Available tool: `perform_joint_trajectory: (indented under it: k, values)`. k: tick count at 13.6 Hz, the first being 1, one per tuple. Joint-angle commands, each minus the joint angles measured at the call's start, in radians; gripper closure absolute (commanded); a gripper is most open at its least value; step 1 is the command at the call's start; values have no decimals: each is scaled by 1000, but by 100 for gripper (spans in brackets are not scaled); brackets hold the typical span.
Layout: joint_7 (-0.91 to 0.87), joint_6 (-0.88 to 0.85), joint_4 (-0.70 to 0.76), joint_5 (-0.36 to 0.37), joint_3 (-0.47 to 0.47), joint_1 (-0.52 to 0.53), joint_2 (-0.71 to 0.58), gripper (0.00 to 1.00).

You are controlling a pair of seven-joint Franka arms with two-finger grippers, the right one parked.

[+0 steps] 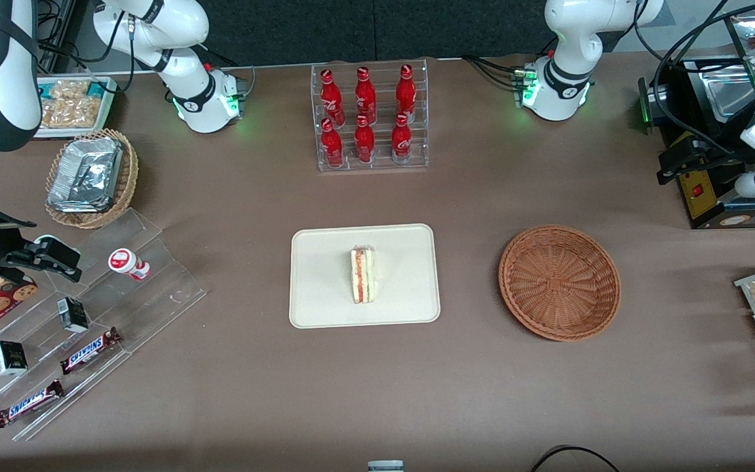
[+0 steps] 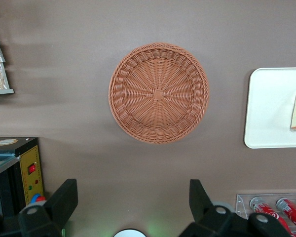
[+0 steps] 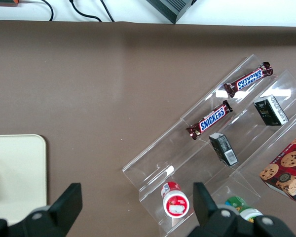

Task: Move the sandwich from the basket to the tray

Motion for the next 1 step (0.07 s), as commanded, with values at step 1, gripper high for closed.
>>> perform_joint_trajectory:
  k: [1]
  values:
    - [3, -24, 21, 12, 5, -9, 10, 0]
